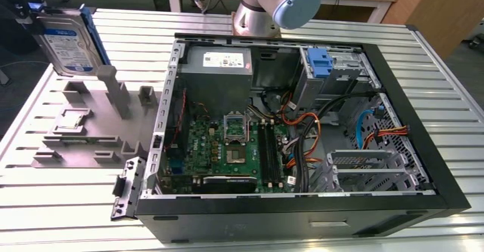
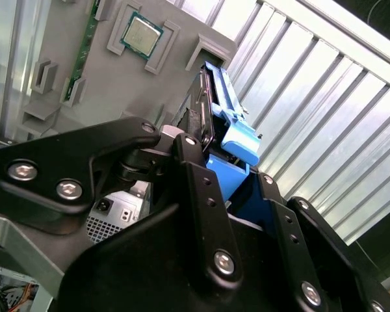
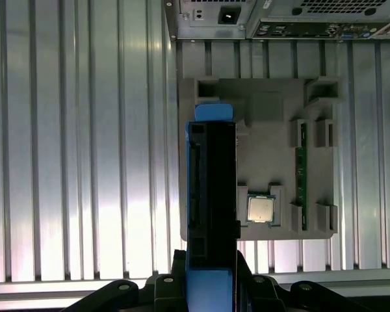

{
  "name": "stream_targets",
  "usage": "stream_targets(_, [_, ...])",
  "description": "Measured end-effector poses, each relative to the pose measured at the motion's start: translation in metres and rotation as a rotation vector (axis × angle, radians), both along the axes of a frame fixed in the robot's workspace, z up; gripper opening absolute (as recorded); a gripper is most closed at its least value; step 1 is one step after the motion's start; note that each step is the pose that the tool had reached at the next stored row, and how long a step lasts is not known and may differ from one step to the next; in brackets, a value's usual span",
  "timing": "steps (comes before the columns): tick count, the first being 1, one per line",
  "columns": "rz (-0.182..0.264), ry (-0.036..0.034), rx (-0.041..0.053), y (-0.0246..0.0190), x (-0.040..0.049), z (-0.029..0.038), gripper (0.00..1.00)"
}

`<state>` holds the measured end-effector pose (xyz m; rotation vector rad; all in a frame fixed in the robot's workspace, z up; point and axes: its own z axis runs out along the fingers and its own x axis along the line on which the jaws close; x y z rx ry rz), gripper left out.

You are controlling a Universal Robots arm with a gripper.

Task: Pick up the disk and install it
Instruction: 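Pick up the disk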

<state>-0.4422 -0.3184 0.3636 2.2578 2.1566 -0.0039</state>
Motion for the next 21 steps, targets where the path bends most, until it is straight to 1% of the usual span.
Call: stream_targets(21, [0.000, 0.0000, 0.0013, 0.0000, 0.0000, 0.0039, 0.37])
